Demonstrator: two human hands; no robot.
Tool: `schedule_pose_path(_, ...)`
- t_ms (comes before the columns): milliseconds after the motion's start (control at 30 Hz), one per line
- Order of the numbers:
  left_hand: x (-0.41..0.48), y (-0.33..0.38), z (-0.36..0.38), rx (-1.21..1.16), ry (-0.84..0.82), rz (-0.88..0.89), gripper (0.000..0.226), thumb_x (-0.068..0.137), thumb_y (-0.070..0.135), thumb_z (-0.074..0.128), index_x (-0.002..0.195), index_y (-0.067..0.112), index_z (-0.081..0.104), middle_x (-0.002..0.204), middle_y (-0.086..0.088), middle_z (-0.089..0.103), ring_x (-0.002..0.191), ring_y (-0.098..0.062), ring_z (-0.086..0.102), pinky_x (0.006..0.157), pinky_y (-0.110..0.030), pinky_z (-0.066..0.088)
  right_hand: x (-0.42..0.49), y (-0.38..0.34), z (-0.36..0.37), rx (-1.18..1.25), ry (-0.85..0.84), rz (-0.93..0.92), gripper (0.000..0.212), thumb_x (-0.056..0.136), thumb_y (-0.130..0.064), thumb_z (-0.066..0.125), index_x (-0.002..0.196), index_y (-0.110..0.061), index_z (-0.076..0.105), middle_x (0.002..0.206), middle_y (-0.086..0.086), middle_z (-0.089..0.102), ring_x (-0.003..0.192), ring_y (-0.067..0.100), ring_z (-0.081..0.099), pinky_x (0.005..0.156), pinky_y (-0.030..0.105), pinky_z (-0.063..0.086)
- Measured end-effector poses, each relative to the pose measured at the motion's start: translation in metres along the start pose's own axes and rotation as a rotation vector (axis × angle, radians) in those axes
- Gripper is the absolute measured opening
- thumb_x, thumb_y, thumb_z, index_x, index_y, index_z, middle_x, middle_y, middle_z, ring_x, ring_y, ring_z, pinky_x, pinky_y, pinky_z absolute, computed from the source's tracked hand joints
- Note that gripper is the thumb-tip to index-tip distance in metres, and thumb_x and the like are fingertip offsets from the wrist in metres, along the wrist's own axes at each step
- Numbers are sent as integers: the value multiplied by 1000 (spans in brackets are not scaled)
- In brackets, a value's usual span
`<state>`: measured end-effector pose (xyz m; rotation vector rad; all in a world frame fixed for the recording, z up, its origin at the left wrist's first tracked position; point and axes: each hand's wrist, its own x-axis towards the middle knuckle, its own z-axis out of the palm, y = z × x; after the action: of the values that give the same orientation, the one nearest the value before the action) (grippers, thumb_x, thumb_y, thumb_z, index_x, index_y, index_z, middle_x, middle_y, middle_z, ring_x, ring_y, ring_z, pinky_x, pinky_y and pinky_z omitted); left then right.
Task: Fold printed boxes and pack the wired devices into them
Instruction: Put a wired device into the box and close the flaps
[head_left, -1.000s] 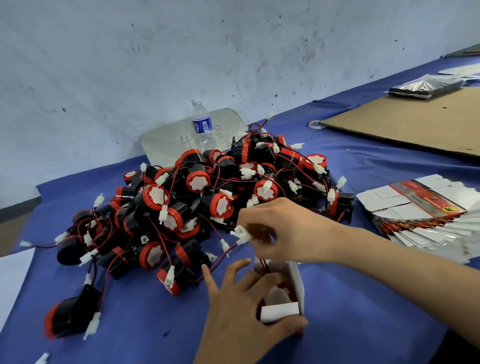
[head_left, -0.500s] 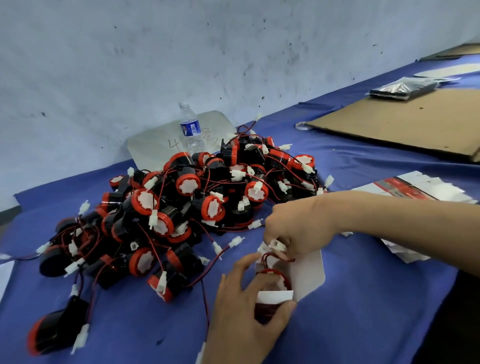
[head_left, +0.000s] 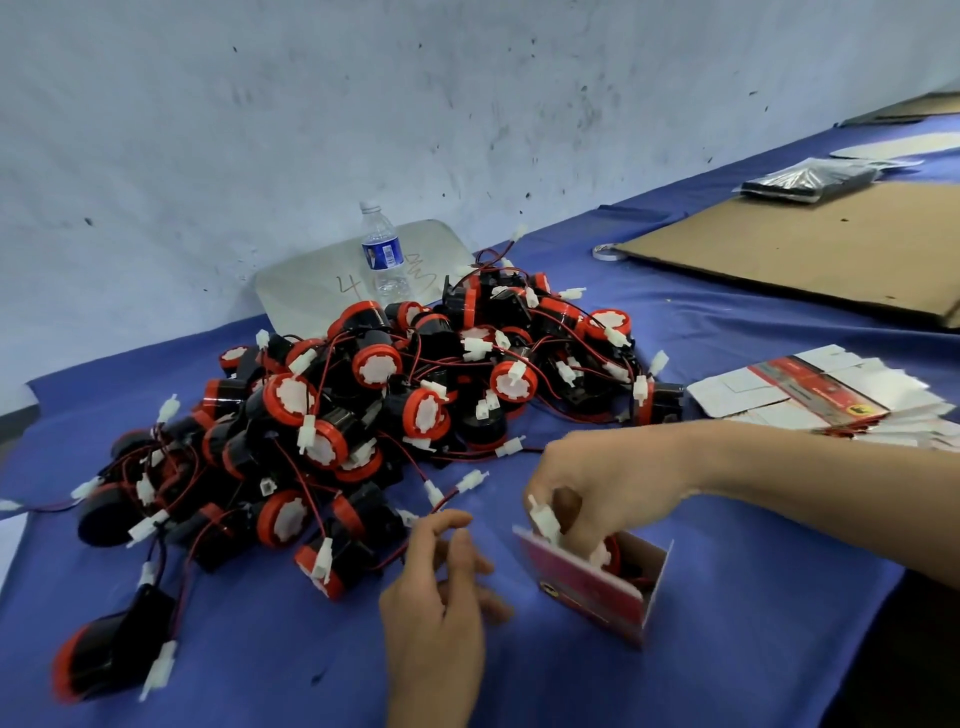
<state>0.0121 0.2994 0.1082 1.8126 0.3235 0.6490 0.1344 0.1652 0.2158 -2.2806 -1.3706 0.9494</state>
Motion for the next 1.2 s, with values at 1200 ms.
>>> schedule_pose_path(1200, -9, -1, 12, 335, -197, 435, 60, 87, 15, 54, 136, 46, 39, 137, 20, 40, 119, 28, 33, 90, 4, 32, -17, 22, 39, -405, 274, -245, 21, 94, -12, 43, 109, -13, 57, 101, -9, 51, 81, 2, 36, 72, 34, 42)
